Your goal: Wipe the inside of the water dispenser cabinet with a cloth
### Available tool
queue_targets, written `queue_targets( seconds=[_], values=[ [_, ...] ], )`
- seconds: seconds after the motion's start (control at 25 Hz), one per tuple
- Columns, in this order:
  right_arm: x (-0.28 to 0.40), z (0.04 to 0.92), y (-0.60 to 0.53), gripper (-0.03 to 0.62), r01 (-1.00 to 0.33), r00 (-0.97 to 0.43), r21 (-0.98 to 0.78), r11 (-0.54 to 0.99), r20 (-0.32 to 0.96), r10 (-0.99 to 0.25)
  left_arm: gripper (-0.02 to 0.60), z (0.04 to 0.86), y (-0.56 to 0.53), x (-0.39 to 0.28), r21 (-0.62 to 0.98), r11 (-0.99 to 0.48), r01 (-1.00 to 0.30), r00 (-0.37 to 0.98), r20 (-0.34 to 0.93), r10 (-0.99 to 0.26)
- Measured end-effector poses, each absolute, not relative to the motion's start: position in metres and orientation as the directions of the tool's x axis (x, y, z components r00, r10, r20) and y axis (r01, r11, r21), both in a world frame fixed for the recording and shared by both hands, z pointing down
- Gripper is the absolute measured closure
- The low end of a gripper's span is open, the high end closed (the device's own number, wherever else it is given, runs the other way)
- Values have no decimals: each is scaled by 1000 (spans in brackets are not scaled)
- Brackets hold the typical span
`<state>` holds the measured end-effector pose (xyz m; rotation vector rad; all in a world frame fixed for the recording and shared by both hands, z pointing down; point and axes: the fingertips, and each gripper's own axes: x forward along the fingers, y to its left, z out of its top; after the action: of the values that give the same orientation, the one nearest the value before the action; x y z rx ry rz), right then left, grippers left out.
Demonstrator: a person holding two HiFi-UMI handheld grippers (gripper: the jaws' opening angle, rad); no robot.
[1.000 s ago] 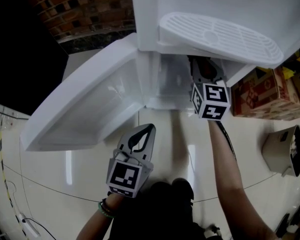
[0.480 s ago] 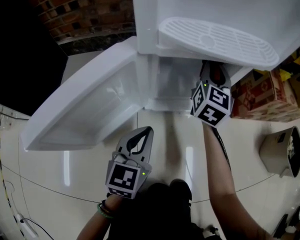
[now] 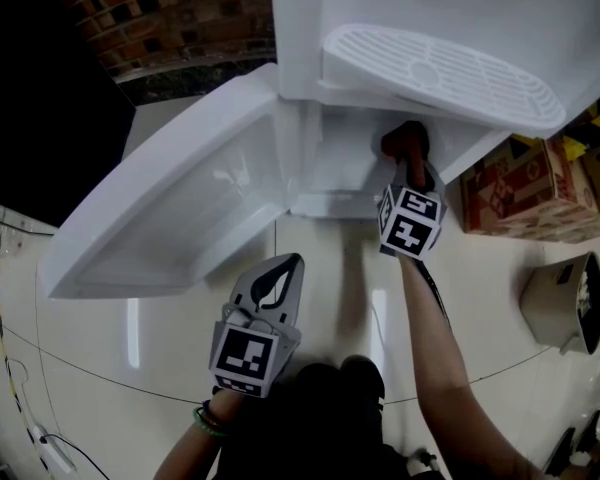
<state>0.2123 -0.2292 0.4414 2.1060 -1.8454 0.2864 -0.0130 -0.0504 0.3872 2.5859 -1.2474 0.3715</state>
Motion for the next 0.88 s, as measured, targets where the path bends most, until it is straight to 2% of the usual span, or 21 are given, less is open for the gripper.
queue_targets(
  seconds=[0.16, 0.4, 0.56, 0.68, 0.88],
  values=[
    [205, 415, -225, 522, -992, 108, 101, -82, 290, -951, 603, 390, -49, -12, 102, -613, -784, 607, 334, -721],
    [192, 300, -200, 522, -990, 77, 119, -76, 2, -997, 603, 394, -48, -10, 80, -633, -770, 619, 332, -712],
    [197, 255, -180, 522, -983, 98, 145, -113, -106, -990, 603, 395, -46, -7, 83, -635, -768, 622, 333, -709],
    [201, 272, -181, 522, -980, 106, 161, -115, -63, -992, 603, 394, -45, -8, 85, -634, -769, 622, 332, -710],
    [215, 364, -183, 522, -979, 136, 174, -108, 160, -978, 603, 393, -42, -13, 97, -618, -780, 611, 332, -719]
  ],
)
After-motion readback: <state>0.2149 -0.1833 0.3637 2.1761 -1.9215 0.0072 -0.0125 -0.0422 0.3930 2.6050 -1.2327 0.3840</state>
